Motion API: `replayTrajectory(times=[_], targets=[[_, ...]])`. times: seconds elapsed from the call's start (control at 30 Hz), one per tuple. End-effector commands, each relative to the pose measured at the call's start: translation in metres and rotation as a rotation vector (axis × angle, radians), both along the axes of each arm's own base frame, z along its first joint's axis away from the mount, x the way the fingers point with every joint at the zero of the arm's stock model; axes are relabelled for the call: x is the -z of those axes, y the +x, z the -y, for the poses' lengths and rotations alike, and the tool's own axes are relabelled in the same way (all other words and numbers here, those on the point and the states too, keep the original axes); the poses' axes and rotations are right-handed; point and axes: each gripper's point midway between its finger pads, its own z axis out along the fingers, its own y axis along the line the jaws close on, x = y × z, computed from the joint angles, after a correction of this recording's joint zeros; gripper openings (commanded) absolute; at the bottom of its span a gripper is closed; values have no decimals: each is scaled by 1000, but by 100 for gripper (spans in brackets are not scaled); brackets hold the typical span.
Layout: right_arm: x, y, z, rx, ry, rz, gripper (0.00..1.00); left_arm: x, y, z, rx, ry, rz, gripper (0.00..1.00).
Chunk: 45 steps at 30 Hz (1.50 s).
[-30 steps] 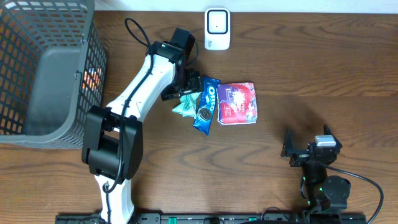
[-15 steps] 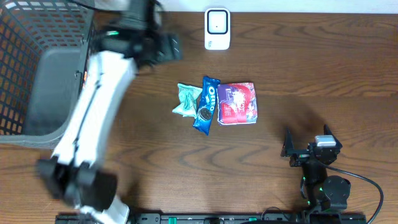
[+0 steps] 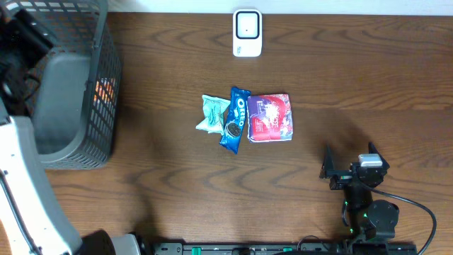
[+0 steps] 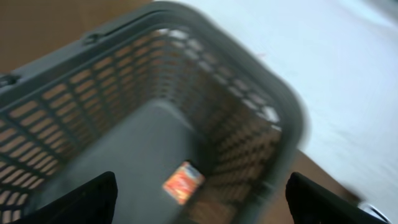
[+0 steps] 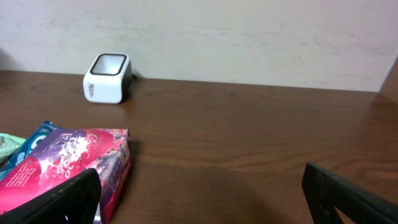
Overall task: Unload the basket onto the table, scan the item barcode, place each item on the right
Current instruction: 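Move the left gripper back into the basket toward the orange tissue pack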
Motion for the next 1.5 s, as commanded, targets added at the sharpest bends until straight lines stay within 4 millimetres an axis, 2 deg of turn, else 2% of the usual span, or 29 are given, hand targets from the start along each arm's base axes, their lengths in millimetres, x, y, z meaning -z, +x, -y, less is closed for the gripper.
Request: replayTrajectory(times=[0.0, 0.17, 0.23, 0.37, 0.57, 0.67, 0.83, 1.07, 1.27, 1.47], targets=[[0, 0, -5, -22, -4, 1, 99, 29, 13, -19, -10, -37, -57, 86], [0, 0, -5, -23, -4, 1, 99, 73, 36, -42, -23, -61, -140, 86], [0, 0, -5, -22, -4, 1, 99, 93, 43, -47, -18, -73, -184, 83], [0, 0, -5, -23, -4, 1, 99, 136, 53, -51, 33, -77, -298, 82], [0, 0, -5, -23, -4, 1, 99, 198, 54, -49, 184, -58, -497, 82], [0, 0, -5, -23, -4, 1, 99, 224, 52, -55, 210, -72, -562, 82], [0, 0, -5, -22, -4, 1, 99, 259, 47, -63, 225, -169, -601, 78], [0, 0, -5, -23, -4, 1, 99, 280, 54, -35, 438, -379, -502, 76], [0, 0, -5, -23, -4, 1, 99, 293, 53, -18, 509, -409, -517, 76], [0, 0, -5, -22, -4, 1, 99, 296, 54, -11, 523, -409, -526, 76]])
